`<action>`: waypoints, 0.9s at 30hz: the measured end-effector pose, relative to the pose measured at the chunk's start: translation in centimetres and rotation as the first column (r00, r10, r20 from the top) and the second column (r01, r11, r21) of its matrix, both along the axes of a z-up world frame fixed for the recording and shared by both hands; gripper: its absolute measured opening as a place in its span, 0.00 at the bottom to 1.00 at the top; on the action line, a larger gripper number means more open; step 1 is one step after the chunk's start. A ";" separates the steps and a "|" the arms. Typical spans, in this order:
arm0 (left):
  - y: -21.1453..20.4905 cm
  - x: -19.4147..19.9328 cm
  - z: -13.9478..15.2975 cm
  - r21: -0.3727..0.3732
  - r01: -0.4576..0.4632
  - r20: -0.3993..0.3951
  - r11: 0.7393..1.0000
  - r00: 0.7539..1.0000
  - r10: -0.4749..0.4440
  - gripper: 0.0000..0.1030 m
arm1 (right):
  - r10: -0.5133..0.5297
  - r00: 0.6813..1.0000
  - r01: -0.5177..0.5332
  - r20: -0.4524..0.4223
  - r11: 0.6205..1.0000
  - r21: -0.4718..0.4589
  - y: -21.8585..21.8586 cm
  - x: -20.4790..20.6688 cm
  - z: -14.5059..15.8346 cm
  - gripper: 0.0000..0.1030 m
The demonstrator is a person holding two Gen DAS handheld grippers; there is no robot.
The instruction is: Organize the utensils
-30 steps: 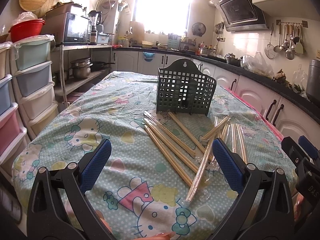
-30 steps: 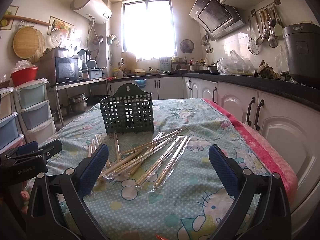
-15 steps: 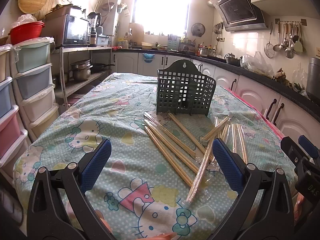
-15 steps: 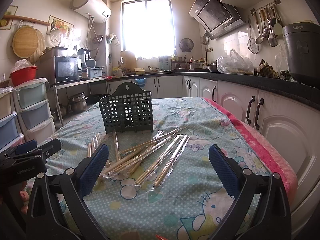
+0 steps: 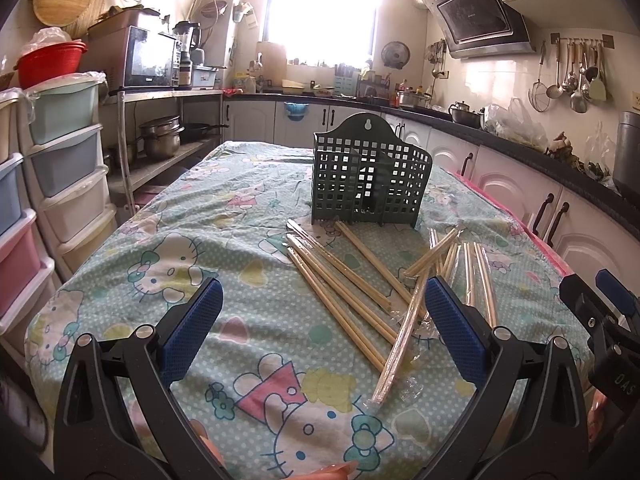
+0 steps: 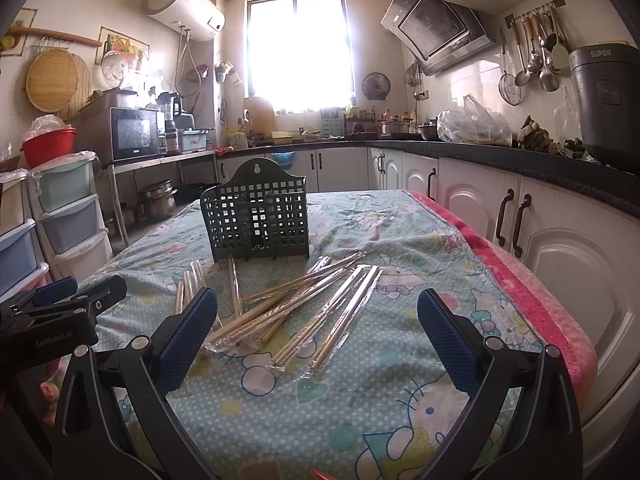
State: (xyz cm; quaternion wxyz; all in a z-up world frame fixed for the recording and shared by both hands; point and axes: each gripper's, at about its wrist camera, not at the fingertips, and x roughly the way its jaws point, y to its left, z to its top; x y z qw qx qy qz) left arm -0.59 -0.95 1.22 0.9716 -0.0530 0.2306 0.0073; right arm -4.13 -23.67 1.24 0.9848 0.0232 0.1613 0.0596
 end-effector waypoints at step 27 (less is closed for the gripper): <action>5.0 8.9 -1.5 -0.144 0.009 -0.217 0.989 0.975 -0.040 0.91 | 0.221 0.904 -0.219 -0.366 0.975 0.047 1.7 12.0 -1.7 0.94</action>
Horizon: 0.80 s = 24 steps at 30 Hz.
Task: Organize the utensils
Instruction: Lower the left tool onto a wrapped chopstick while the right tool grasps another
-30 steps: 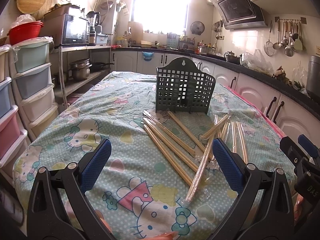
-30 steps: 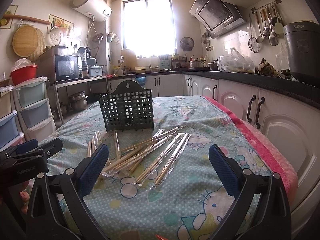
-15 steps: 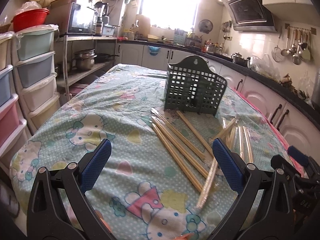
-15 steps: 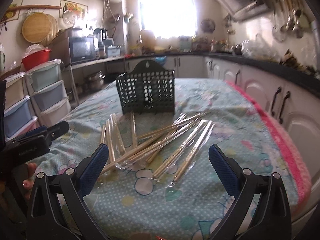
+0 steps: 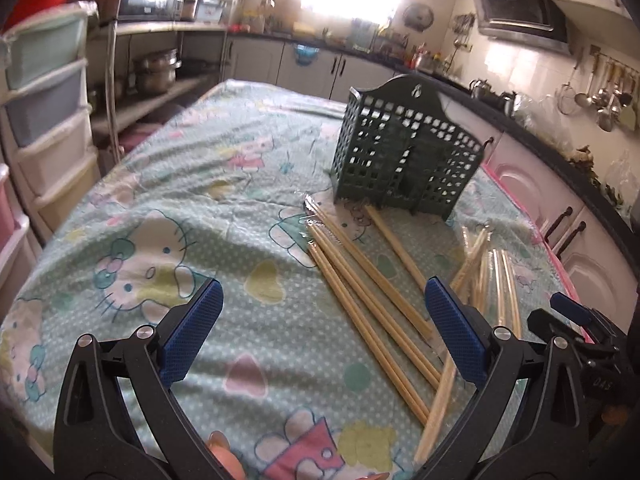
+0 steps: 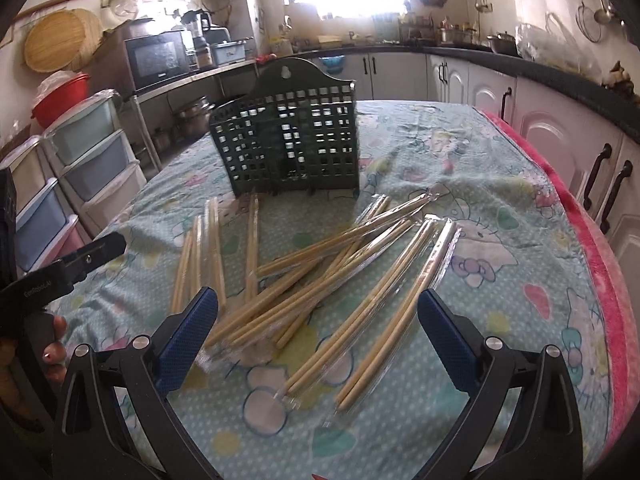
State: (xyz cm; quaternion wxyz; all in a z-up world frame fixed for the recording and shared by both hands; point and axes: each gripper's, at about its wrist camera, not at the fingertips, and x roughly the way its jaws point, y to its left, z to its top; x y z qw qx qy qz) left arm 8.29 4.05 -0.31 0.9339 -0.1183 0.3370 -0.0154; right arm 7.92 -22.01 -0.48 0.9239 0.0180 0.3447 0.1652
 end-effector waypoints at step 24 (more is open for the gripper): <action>1.7 14.5 -3.5 -0.130 0.063 -0.273 0.990 0.957 -0.097 0.58 | -0.115 0.960 0.132 -0.257 0.990 0.047 -5.1 14.2 -2.3 0.52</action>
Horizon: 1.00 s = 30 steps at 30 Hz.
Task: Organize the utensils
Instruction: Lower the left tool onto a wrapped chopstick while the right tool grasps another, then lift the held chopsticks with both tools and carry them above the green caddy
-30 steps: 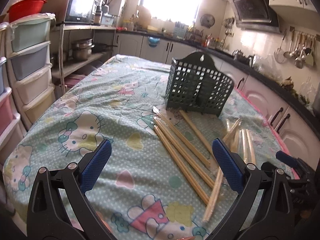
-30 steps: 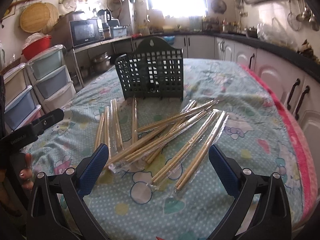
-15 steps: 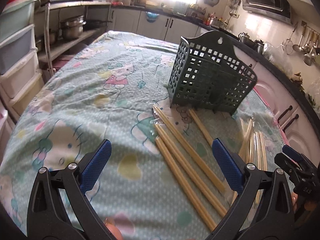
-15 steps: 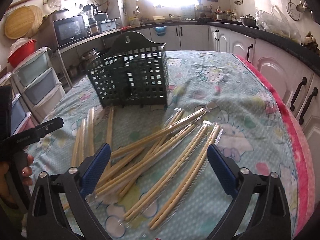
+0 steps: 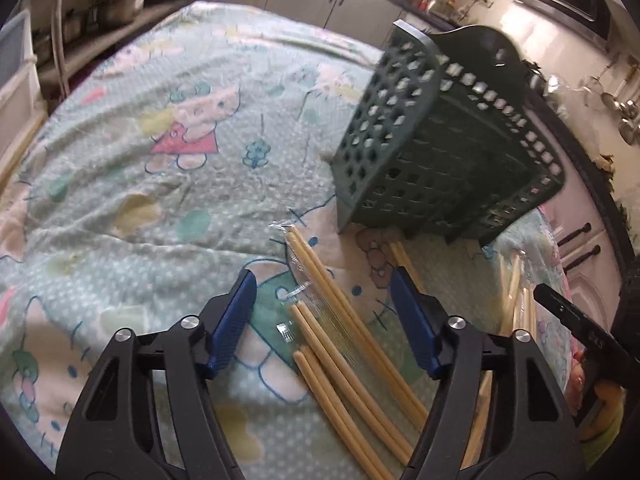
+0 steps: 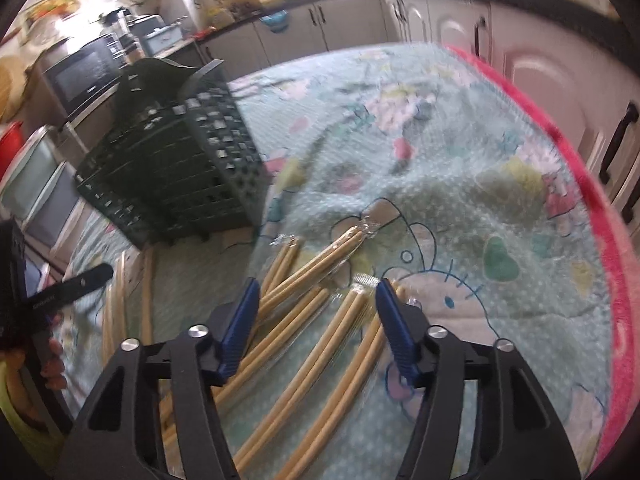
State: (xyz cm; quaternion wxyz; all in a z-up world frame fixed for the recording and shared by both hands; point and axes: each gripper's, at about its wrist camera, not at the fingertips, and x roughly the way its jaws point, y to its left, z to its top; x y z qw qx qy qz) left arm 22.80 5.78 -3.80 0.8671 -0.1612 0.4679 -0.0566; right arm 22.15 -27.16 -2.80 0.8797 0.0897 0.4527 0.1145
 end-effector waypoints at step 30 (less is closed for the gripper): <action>0.2 0.1 1.8 0.005 0.043 0.036 0.999 0.998 -0.043 0.07 | -0.011 0.998 0.003 0.066 0.992 0.125 -0.6 1.5 3.0 0.12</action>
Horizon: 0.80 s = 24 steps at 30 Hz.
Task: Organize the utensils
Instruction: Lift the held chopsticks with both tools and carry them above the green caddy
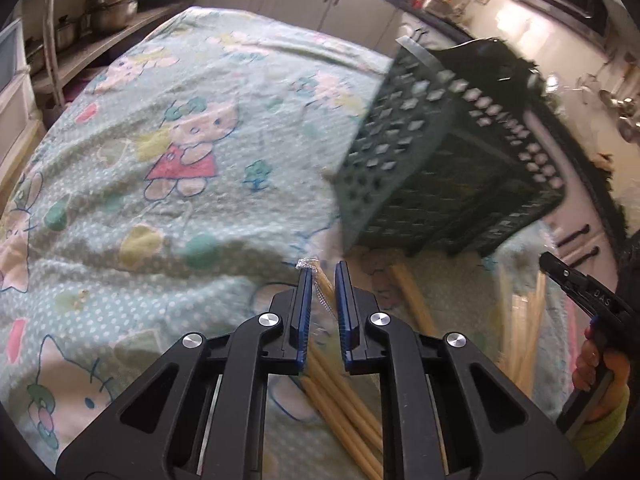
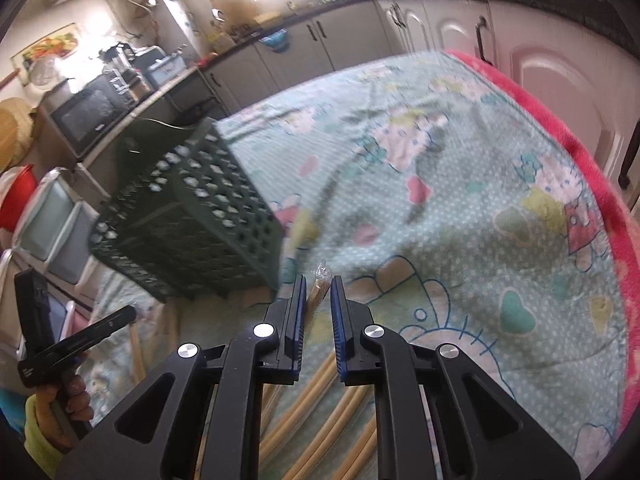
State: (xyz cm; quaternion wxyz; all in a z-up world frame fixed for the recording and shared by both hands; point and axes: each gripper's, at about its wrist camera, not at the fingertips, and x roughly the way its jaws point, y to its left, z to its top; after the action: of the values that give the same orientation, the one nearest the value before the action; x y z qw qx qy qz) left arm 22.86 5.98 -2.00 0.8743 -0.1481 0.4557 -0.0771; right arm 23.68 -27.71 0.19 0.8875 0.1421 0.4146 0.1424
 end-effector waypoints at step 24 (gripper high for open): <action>-4.0 -6.0 15.3 0.015 0.117 0.387 0.993 0.915 -0.113 0.03 | 0.166 0.898 -0.160 0.409 0.986 -0.050 4.1 -9.1 14.3 0.06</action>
State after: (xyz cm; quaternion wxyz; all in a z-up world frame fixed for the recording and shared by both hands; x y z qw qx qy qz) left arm 16.81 1.98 13.30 0.9403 -0.1068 0.2819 -0.1580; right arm 14.53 -23.64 14.49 0.9408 0.0673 0.2301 0.2396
